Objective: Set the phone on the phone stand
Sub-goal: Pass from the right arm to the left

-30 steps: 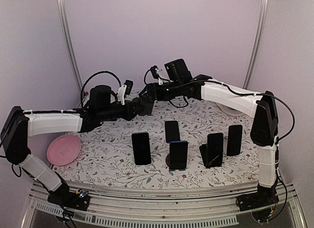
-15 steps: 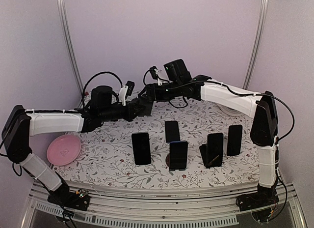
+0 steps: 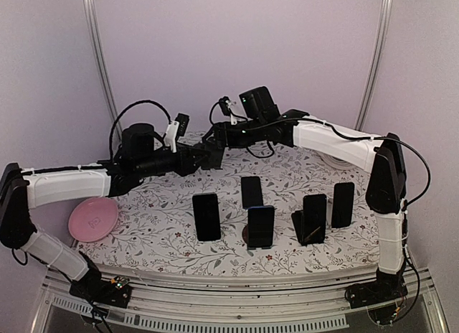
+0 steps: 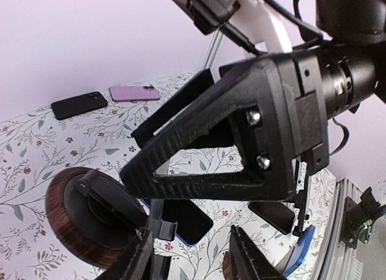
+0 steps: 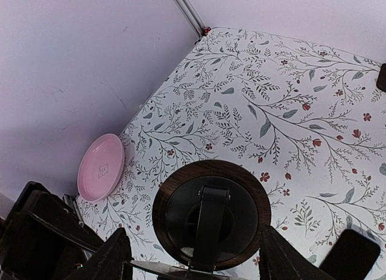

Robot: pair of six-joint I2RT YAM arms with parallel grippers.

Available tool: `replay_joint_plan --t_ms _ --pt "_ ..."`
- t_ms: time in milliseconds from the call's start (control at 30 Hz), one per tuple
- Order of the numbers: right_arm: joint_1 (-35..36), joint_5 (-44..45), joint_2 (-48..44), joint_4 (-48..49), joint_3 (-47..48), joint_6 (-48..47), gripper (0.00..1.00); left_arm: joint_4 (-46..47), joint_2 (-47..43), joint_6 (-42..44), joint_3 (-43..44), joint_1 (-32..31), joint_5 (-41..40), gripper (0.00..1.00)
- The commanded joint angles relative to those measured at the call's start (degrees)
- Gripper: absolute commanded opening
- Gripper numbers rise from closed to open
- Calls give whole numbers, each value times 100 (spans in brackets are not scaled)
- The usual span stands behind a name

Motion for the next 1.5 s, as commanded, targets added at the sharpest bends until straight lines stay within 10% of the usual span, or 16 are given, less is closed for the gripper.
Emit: replay_joint_plan --t_ms 0,533,800,1300,1467 --pt "48 -38 25 124 230 -59 40 -173 -306 134 -185 130 -266 44" --pt "63 -208 82 89 230 -38 40 35 522 477 328 320 782 28" --pt "66 -228 113 79 223 -58 41 144 648 461 364 320 833 0" --pt "45 56 -109 110 26 -265 100 831 233 12 -723 855 1032 0" --pt "-6 66 -265 234 -228 -287 99 790 -76 -106 -1131 1010 880 0"
